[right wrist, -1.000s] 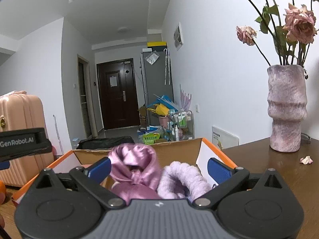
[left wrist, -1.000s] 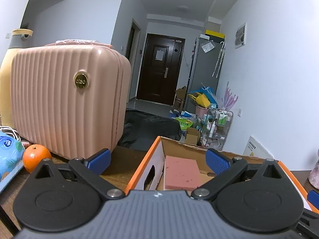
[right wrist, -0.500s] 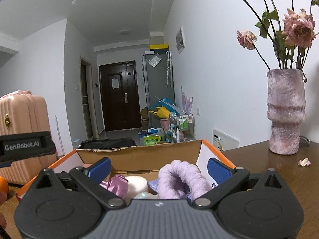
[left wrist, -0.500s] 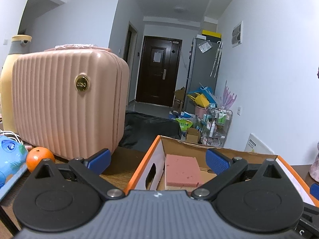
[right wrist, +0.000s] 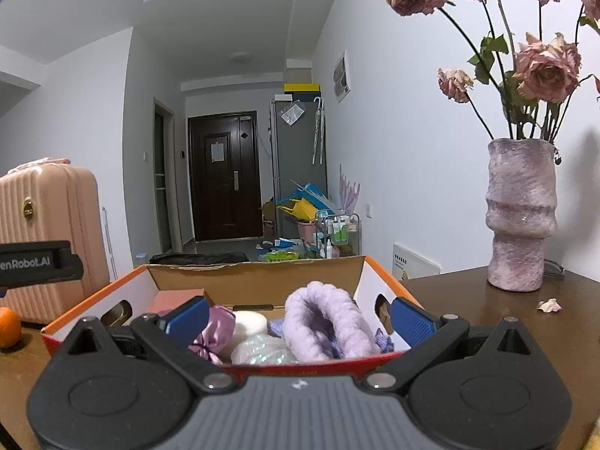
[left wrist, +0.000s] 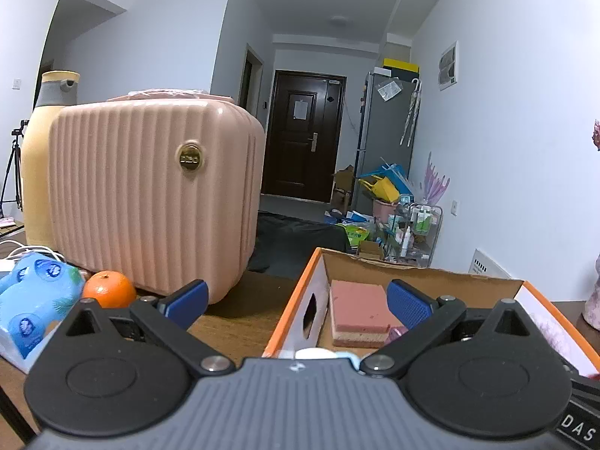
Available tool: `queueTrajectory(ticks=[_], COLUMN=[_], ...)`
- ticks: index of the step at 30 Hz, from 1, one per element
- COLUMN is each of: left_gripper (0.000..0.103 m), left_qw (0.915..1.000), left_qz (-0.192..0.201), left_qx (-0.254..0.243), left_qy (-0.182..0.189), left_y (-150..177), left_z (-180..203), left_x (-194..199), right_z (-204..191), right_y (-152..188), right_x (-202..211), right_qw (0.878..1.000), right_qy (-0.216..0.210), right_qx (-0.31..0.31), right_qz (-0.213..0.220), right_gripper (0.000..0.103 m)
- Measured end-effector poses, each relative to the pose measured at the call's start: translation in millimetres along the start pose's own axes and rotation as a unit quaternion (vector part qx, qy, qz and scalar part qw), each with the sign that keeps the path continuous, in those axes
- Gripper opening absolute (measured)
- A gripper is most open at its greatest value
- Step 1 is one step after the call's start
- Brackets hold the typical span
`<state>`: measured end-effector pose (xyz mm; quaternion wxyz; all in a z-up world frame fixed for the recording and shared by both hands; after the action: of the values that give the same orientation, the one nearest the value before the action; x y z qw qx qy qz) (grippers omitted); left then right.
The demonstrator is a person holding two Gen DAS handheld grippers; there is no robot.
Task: Organize soft objects
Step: 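Move both open tools back from the box toward the table items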
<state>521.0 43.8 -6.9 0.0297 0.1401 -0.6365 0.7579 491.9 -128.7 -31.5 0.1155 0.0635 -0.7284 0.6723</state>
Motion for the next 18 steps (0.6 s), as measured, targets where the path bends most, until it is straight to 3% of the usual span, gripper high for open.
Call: queueTrajectory(ticks=[18], left_gripper=[0.103], left_qw=[0.9999], left_qz=[-0.004], left_qx=[-0.014], left_qy=[-0.004], left_y=[13], left_z=[-12], left_x=[48], right_z=[11], right_y=[12], right_x=[53], right_qw=[1.000], right_qy=[0.003], right_qx=[0.028], right_qz=[0.002], right_gripper=[0.103])
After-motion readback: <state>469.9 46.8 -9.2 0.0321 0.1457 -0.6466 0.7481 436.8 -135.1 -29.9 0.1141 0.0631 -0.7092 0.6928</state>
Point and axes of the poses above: each gripper's, at about its wrist camera, not at the fingertips, and x roughly against the way its jaws point, z to its right, y to its underside, the point moved 1 cm from there along -x, roughly the way its jaws point, and after that the axes turned 8 degrees about y, right-handed, at the moved point
